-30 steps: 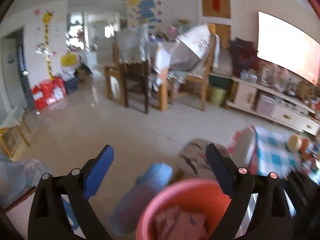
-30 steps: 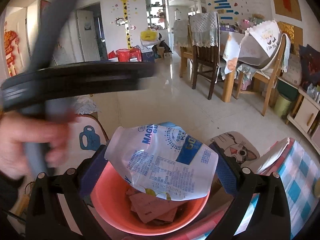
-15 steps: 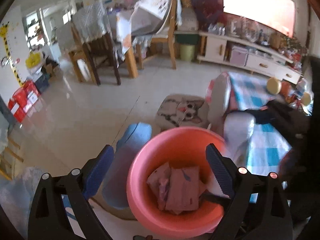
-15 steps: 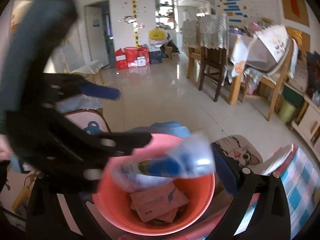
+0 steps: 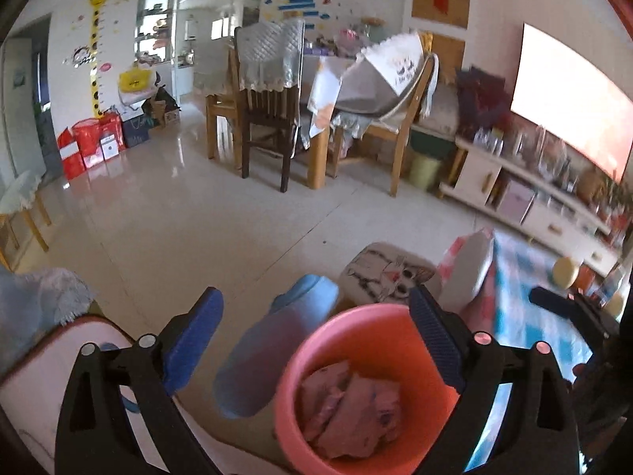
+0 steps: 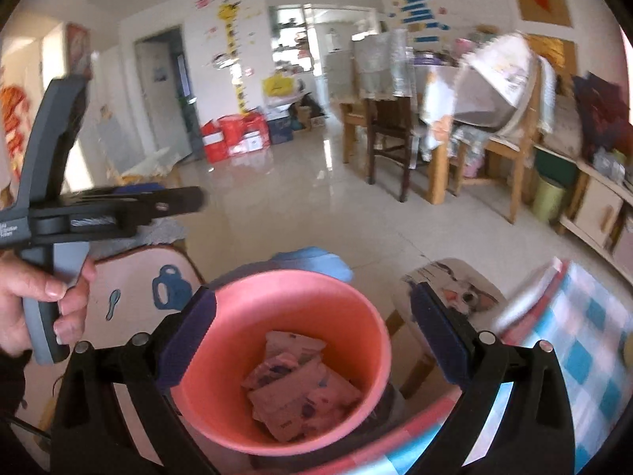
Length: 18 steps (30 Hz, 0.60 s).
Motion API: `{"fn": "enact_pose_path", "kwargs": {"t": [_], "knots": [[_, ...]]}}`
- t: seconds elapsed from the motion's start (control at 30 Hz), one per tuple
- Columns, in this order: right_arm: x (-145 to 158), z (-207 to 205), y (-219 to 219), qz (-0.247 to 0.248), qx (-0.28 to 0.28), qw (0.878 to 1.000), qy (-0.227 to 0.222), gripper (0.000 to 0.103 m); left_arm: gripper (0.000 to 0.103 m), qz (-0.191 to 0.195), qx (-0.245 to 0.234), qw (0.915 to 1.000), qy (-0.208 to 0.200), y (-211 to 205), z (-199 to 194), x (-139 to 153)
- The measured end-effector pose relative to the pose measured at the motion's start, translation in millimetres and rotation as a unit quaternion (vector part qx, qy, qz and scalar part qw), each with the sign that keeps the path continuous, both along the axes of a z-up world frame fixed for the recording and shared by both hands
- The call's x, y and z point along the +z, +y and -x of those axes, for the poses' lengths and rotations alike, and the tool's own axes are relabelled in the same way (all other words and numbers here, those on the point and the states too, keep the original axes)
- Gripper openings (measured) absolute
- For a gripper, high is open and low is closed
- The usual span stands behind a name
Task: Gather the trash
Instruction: 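Move both tools back over the table toward the snacks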
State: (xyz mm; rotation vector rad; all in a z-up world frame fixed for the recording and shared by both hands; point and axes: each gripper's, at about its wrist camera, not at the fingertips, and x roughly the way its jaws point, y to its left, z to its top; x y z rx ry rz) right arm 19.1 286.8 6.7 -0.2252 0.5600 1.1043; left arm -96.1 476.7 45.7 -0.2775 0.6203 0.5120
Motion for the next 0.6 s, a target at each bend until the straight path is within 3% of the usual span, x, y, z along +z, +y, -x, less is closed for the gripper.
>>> {"fn": "enact_pose_path", "kwargs": {"t": [0.27, 0.43, 0.6], "knots": [[-12, -14, -154, 0.016, -0.139, 0.990, -0.005, 0.099, 0.095, 0.008, -0.104, 0.9946, -0.002, -97, -42, -8], [-25, -10, -266, 0.032, -0.221, 0.975, -0.011, 0.099, 0.095, 0.009, -0.181, 0.9835, 0.010, -182, -81, -25], [-38, -10, -362, 0.042, -0.282, 0.958, -0.014, 0.099, 0.095, -0.004, -0.254, 0.9668, 0.021, -275, -124, -42]]}}
